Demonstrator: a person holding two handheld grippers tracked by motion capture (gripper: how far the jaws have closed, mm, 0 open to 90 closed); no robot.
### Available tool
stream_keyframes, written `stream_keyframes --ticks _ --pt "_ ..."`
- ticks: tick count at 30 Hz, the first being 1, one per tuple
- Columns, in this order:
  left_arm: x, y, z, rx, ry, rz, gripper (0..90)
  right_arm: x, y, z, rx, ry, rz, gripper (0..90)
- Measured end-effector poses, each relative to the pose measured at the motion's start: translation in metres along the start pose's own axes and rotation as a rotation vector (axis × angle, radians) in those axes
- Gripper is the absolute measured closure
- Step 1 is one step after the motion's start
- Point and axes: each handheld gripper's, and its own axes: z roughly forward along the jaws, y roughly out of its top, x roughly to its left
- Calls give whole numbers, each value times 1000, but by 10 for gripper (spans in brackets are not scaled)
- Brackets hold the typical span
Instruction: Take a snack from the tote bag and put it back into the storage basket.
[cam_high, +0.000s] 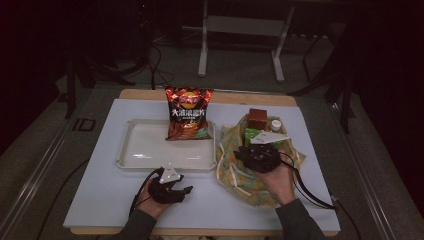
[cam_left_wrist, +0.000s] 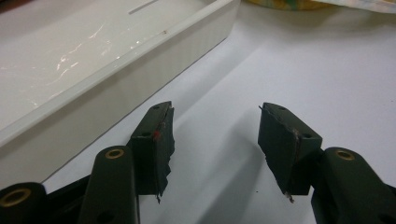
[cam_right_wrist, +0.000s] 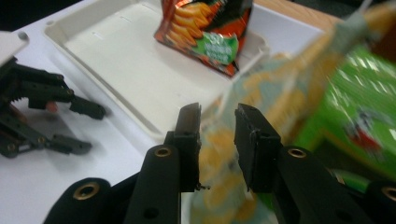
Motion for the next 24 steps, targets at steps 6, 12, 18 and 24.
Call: stream_keyframes --ticks 6,12,18,24 --pt "-2 0 1 2 13 11 454 -6 -21 -15 4 -59 32 697" --pt "-3 1 1 6 18 16 453 -8 -42 -25 -2 -97 62 686" --pt "-2 2 1 4 13 3 463 -6 -55 -31 -14 -132 38 656" --pt "-15 13 -3 -8 -7 58 463 -7 -67 -37 -9 -126 25 646"
